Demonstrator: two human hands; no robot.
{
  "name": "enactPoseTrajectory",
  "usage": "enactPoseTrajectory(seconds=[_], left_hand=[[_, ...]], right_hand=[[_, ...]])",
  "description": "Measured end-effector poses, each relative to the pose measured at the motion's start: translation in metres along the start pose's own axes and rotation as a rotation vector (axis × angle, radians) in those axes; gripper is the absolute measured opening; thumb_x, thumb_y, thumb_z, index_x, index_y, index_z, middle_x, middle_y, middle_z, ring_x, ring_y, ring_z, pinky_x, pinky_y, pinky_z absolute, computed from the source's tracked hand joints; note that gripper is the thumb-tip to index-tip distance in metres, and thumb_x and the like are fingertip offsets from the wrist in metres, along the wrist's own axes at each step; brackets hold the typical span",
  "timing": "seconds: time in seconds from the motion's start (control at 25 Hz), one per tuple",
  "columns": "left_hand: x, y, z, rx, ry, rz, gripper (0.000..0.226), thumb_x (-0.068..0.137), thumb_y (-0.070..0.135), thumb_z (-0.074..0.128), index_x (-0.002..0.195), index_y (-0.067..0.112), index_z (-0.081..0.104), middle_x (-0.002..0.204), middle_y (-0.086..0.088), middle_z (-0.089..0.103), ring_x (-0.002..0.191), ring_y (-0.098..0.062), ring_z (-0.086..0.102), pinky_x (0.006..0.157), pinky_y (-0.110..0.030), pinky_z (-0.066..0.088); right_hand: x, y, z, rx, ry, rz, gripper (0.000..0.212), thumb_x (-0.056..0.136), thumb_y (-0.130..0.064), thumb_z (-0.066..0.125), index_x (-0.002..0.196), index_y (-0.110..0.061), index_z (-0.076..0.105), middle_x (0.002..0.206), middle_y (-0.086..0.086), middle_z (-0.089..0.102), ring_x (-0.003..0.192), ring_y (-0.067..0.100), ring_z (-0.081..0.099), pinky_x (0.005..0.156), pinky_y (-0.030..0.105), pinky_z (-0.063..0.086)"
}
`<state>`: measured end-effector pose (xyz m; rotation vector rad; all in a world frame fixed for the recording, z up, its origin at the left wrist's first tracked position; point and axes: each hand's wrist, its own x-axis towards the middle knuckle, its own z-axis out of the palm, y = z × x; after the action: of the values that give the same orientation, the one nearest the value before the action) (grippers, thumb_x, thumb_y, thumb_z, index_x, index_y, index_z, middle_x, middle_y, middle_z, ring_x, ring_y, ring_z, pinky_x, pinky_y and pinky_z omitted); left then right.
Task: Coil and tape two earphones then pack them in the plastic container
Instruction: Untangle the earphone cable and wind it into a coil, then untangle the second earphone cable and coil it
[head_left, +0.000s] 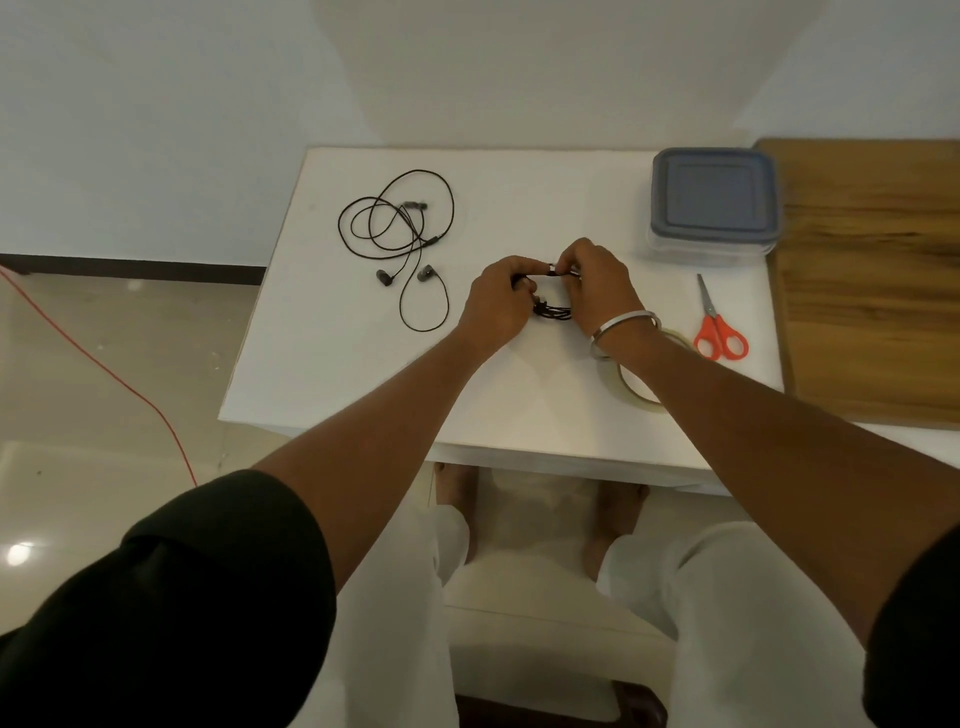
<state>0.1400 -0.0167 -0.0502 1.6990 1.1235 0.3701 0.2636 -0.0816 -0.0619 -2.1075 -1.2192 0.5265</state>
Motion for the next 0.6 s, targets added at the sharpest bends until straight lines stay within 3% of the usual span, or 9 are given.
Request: enactPoseTrajectory(seconds=[0.2,0.36,0.48,0.6], left_hand=[[0.008,-0.005,0.005,0.26,0.066,0.219,0.036,0.089,-0.006,0.043,0.109,0.008,0.069,0.11,-0.006,0.059,0.105,-0.015,0.051,0.082,-0.006,0.033],[0.01,-0.012,0.001,0.342,0.086,0.174,0.034,0.091,0.002,0.047,0.106,0.022,0.071,0.124,-0.004,0.045,0.11,-0.022,0.044,0.091,-0.025,0.031],[0.005,-0.007,-0.004,0.339,0.054,0.186,0.036,0.088,0.004,0.045,0.101,0.024,0.072,0.125,-0.001,0.043,0.114,-0.027,0.04,0.095,-0.033,0.034],[0.002,-0.003,-0.003,0.383,0.021,0.179,0.033,0.088,0.008,0.044,0.1,0.023,0.071,0.129,0.002,0.041,0.116,-0.024,0.037,0.089,-0.034,0.03]], right_hand=[[0.004,0.006,0.002,-0.185,0.025,-0.051,0.021,0.088,0.001,0.043,0.099,-0.009,0.058,0.105,0.013,0.056,0.099,0.028,0.051,0.082,0.039,0.046],[0.007,0.006,0.002,-0.242,0.018,-0.066,0.019,0.088,-0.005,0.05,0.101,-0.009,0.063,0.112,0.013,0.053,0.108,0.032,0.045,0.087,0.041,0.042],[0.006,0.005,-0.001,-0.264,-0.031,-0.034,0.017,0.089,-0.015,0.053,0.102,-0.014,0.065,0.116,0.01,0.051,0.111,0.031,0.044,0.083,0.043,0.042],[0.004,0.003,-0.002,-0.241,-0.043,-0.039,0.018,0.09,-0.014,0.052,0.101,-0.017,0.066,0.116,0.008,0.051,0.112,0.03,0.044,0.083,0.042,0.041]])
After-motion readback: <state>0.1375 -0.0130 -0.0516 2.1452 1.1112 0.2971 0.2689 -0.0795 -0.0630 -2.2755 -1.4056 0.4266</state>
